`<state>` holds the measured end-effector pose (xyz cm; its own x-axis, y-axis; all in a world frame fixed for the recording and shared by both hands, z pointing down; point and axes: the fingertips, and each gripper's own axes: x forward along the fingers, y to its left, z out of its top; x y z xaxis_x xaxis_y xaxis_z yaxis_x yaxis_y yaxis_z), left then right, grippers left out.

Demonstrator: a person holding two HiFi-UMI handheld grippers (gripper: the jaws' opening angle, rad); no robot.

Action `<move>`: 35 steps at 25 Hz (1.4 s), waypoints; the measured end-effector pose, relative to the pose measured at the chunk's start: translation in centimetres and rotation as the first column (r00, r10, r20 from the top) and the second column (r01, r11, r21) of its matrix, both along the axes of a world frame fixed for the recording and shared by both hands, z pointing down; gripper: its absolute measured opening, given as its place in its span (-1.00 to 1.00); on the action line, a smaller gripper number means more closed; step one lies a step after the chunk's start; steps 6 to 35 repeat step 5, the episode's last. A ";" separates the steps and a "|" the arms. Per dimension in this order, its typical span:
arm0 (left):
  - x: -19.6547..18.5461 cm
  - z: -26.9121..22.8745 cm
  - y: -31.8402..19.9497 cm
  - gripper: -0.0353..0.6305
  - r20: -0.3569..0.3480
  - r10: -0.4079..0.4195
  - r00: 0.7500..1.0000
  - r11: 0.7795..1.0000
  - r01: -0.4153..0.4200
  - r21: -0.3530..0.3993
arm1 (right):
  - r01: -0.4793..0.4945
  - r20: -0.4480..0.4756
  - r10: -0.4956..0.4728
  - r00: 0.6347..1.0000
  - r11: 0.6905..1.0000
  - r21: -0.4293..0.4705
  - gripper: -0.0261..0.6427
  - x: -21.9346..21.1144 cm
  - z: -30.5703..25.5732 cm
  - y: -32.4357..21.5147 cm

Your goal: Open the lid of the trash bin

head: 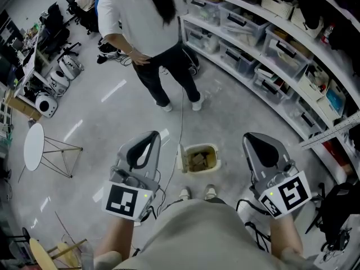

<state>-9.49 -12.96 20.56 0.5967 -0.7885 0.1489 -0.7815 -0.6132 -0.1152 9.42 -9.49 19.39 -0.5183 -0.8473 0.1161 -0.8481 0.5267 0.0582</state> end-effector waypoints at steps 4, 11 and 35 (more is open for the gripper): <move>-0.3 -0.1 0.2 -0.89 0.003 0.004 1.000 1.000 -0.004 -0.003 | -0.003 -0.006 0.003 1.000 1.000 -0.002 -0.92 -0.3 -0.1 0.2; -0.4 -0.1 0.3 -0.88 0.003 0.004 1.000 1.000 -0.004 -0.004 | -0.004 -0.009 0.004 1.000 1.000 -0.002 -0.92 -0.4 -0.1 0.2; -0.4 -0.1 0.3 -0.88 0.003 0.004 1.000 1.000 -0.004 -0.004 | -0.004 -0.009 0.004 1.000 1.000 -0.002 -0.92 -0.4 -0.1 0.2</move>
